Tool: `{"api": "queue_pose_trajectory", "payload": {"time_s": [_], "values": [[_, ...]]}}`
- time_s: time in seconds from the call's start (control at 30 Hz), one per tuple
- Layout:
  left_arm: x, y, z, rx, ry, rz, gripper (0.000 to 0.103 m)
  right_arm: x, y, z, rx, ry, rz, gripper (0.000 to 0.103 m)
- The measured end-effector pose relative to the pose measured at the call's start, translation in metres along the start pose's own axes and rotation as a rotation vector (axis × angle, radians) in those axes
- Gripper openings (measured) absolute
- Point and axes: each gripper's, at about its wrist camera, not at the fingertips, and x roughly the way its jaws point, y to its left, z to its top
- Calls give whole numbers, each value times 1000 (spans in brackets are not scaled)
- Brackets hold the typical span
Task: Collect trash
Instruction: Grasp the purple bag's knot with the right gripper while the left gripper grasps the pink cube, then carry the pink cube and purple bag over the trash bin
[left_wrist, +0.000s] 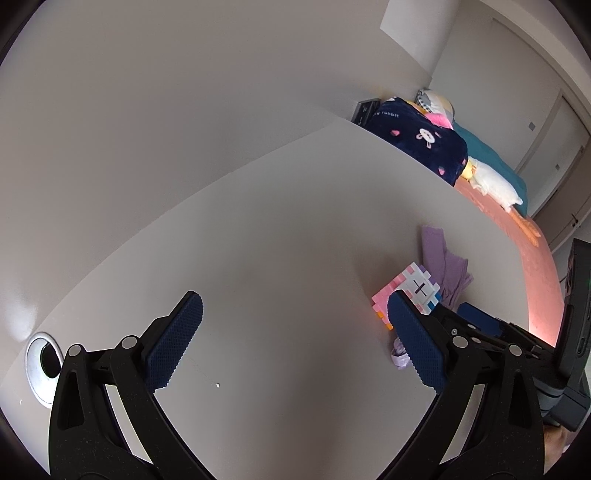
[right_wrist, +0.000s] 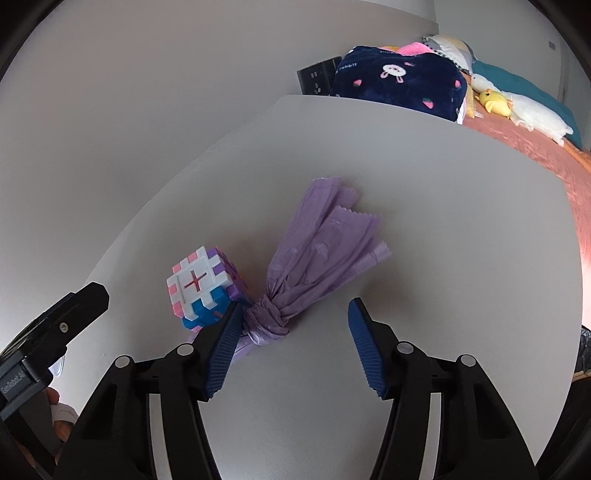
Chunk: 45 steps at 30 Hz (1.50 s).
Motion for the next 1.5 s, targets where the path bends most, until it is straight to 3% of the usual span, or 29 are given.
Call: {"api": "queue_pose_trajectory", "payload": {"time_s": [0.1,0.17,0.23,0.67,1.0,1.2,1.3,1.5], "values": [[0,-1,0,5,1,1,97,4,5,-1,-26,8,-5,43],[2,-2,0,12,2,7,97,5,6,-1,-34,13,15,24],[4,-4,1,19,7,4,97,4,1,0,-18,4,34,21],[13,-45,-8,151,29,-65,97,-16,-50,2,108,-54,37,21],[40,-73,-4,204,40,-65,96,-22,-79,6,147,-71,35,21],[52,-78,-4,233,56,-65,75,-24,-85,4,153,-73,40,21],[58,-78,-8,242,78,-73,52,-26,-87,4,157,-74,45,21],[50,-75,-12,225,51,-56,51,-35,-86,0,154,-81,59,21]]}}
